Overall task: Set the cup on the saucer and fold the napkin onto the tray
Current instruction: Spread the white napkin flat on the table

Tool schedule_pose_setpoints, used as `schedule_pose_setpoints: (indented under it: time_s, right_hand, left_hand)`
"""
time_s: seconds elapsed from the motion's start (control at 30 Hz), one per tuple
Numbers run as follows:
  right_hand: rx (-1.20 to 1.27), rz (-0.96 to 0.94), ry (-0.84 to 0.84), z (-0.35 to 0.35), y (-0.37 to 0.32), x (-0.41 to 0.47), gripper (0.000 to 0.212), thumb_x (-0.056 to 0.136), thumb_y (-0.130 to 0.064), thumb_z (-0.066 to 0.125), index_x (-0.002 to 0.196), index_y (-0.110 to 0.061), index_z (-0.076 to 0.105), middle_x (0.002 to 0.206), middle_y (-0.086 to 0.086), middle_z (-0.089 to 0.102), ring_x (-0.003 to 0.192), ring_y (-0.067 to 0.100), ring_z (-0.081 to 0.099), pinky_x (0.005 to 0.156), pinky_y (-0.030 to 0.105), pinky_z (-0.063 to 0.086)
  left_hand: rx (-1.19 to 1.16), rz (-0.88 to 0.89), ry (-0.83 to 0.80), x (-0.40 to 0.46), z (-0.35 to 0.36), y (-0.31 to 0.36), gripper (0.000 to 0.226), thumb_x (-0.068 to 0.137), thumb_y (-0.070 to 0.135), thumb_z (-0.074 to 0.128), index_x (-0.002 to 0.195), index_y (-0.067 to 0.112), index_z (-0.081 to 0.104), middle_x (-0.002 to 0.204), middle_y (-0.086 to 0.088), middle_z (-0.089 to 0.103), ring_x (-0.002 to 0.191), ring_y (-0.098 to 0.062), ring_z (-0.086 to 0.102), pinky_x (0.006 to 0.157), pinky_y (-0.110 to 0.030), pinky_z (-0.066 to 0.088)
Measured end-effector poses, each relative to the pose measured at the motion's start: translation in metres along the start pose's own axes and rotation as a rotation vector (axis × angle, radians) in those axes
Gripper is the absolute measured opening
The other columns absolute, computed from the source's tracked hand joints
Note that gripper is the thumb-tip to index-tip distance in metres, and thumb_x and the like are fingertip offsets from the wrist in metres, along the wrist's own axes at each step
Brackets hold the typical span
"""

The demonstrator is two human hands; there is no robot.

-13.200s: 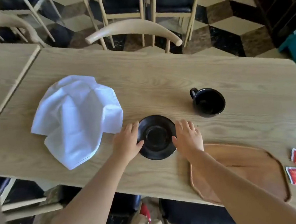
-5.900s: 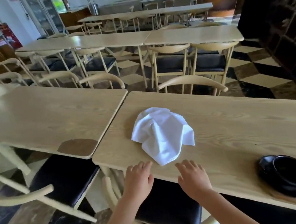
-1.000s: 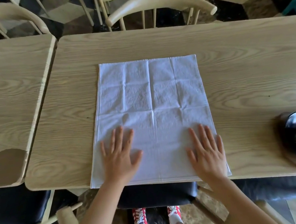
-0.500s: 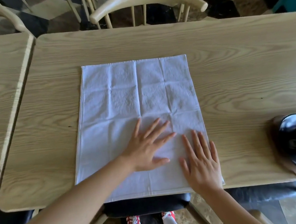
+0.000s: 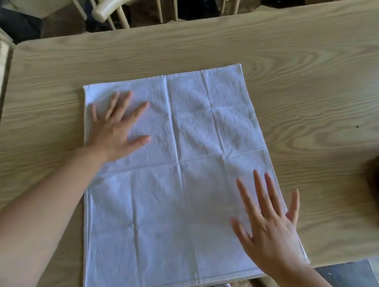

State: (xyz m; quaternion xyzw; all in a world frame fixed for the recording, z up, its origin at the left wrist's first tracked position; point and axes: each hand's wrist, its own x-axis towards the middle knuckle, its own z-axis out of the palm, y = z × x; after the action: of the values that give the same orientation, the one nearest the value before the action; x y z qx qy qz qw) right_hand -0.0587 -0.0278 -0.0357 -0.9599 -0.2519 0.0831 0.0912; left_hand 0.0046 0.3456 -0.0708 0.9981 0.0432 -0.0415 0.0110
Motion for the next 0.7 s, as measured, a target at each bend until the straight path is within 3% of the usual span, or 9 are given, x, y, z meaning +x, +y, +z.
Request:
schedule_pose_setpoints:
  time_s: [0.13, 0.27, 0.37, 0.53, 0.7]
  right_hand:
    - [0.034, -0.305, 0.136, -0.009, -0.052, 0.092, 0.062, 0.091, -0.057, 0.026, 0.146, -0.030, 0.017, 0.156, 0.006, 0.015, 0.145, 0.024, 0.007, 0.111, 0.061, -0.001]
    - [-0.090, -0.488, 0.047, 0.005, -0.080, 0.169, 0.063, 0.089, -0.054, 0.030, 0.146, -0.031, 0.018, 0.157, 0.004, 0.014, 0.145, 0.024, 0.006, 0.111, 0.061, 0.002]
    - [-0.120, -0.440, -0.056, 0.013, -0.048, 0.196, 0.065, 0.088, -0.054, 0.028, 0.147, -0.030, 0.014, 0.158, 0.003, 0.011, 0.145, 0.020, 0.006, 0.114, 0.054, 0.001]
    - [-0.147, -0.276, -0.032, 0.000, 0.030, 0.203, 0.070, 0.087, -0.055, 0.017, 0.148, -0.021, 0.012, 0.158, 0.002, 0.012, 0.145, 0.014, 0.006, 0.117, 0.038, 0.003]
    - [-0.099, -0.079, 0.005, -0.008, 0.033, 0.199, 0.076, 0.088, -0.055, 0.015, 0.148, -0.010, 0.008, 0.158, 0.005, 0.008, 0.145, 0.014, 0.003, 0.117, 0.034, -0.001]
  left_hand:
    - [0.012, -0.013, -0.013, 0.002, -0.001, 0.001, 0.077, 0.069, 0.085, 0.013, 0.136, 0.055, -0.012, 0.159, 0.002, -0.004, 0.144, -0.022, -0.009, 0.101, -0.073, 0.002]
    - [0.041, -0.004, 0.000, 0.001, -0.002, 0.005, 0.081, 0.069, 0.081, 0.017, 0.140, 0.049, -0.006, 0.159, 0.000, 0.001, 0.145, -0.024, -0.004, 0.101, -0.074, 0.007]
    - [0.022, 0.010, -0.002, 0.000, -0.005, 0.002, 0.080, 0.069, 0.083, 0.014, 0.138, 0.050, -0.008, 0.159, -0.001, 0.001, 0.145, -0.026, -0.003, 0.100, -0.074, 0.006]
    - [0.004, 0.020, -0.024, -0.001, -0.004, 0.001, 0.079, 0.069, 0.085, 0.007, 0.138, 0.050, -0.009, 0.159, -0.001, -0.002, 0.144, -0.026, -0.007, 0.102, -0.074, 0.003]
    - [-0.012, 0.002, -0.039, -0.001, -0.007, 0.003, 0.079, 0.069, 0.084, 0.001, 0.138, 0.048, -0.009, 0.159, 0.002, -0.003, 0.144, -0.022, -0.008, 0.104, -0.072, 0.002]
